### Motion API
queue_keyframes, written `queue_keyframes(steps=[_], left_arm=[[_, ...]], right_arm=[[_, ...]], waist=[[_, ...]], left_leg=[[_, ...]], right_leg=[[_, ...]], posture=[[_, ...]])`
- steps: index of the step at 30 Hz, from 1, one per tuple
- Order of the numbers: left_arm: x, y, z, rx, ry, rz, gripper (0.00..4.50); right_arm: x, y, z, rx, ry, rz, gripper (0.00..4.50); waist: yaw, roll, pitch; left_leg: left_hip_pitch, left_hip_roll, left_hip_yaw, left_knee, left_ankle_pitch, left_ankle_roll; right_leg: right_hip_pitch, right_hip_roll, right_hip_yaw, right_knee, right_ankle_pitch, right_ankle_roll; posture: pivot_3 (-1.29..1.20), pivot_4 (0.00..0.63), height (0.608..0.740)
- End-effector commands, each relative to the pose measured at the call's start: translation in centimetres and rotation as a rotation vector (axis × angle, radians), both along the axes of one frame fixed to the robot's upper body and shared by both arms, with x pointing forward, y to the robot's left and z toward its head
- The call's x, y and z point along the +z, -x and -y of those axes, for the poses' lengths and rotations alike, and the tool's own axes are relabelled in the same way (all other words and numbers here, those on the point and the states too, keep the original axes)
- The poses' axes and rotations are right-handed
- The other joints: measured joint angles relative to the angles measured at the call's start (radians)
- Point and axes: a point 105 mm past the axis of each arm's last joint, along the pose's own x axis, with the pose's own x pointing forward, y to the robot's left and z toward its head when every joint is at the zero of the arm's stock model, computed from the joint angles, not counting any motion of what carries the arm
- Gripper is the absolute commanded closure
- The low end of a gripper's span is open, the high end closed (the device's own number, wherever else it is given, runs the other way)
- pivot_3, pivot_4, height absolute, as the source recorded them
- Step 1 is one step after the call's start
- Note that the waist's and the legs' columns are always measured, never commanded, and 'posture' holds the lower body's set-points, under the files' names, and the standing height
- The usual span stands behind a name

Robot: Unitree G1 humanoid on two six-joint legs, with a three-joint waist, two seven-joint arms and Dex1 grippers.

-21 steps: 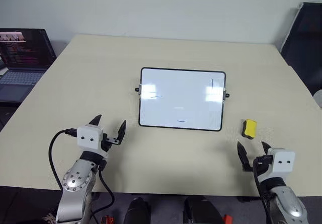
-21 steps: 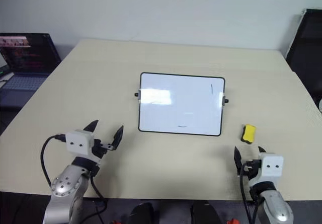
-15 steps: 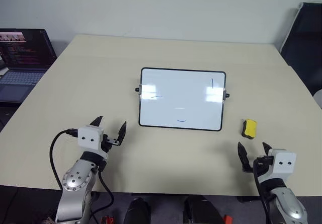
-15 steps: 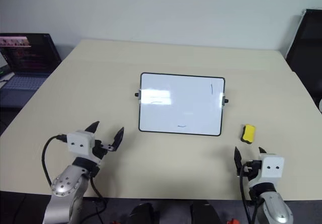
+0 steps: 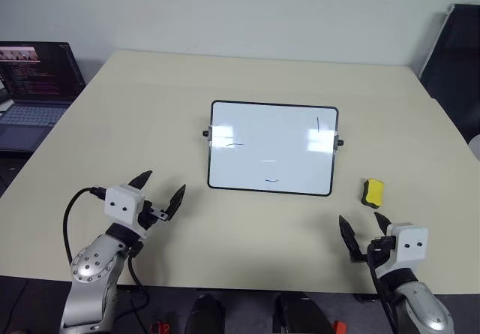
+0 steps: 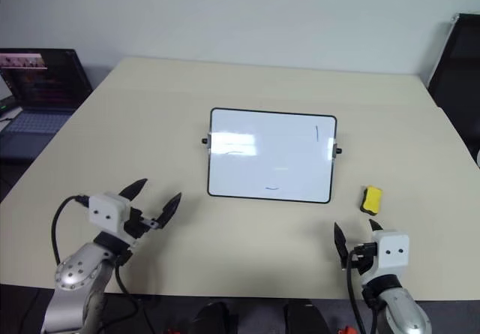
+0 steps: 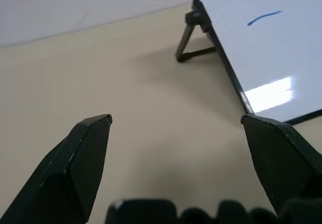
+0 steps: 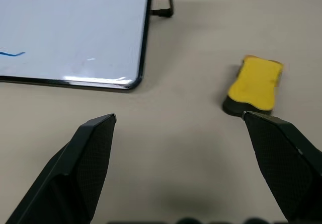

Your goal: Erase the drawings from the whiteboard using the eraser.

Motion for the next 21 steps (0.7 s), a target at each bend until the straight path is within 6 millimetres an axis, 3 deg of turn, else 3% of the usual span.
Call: queue_keyframes(steps=[1, 6, 15, 21], left_arm=[[2.0, -1.0, 1.8, -0.109, 0.020, 0.054, 0.00], [3.7, -2.0, 6.5, -0.400, 0.040, 0.026, 0.00], [6.5, -3.0, 9.7, -0.796, -0.096, -0.027, 0.00], [8.9, -2.7, 12.8, -1.036, -0.165, -0.028, 0.00]], right_arm=[[2.1, -0.4, -0.2, 0.013, 0.023, 0.076, 0.08], [2.6, -0.3, 0.5, -0.042, 0.013, 0.089, 0.08], [5.2, -1.5, 2.0, -0.250, -0.081, 0.093, 0.08], [5.4, -3.5, 2.3, -0.301, -0.094, -0.001, 0.08]], waist=[[0.003, -0.001, 0.000], [0.007, 0.000, 0.000], [0.000, 0.002, 0.001], [0.000, 0.002, 0.001]], left_leg=[[0.000, 0.000, 0.000, 0.000, 0.000, 0.000], [-0.001, 0.000, -0.001, 0.000, 0.000, 0.000], [-0.001, 0.000, -0.002, 0.000, 0.000, 0.000], [-0.002, 0.000, -0.003, 0.000, 0.000, 0.000]], right_leg=[[0.000, 0.000, 0.000, 0.000, 0.000, 0.000], [0.005, 0.000, -0.002, 0.000, 0.000, 0.001], [0.005, 0.001, -0.002, 0.002, 0.000, 0.001], [0.005, 0.002, -0.003, 0.002, 0.000, 0.001]], posture=[[0.00, 0.150, 0.740], [0.00, 0.150, 0.740], [0.00, 0.150, 0.740], [0.00, 0.150, 0.740]])
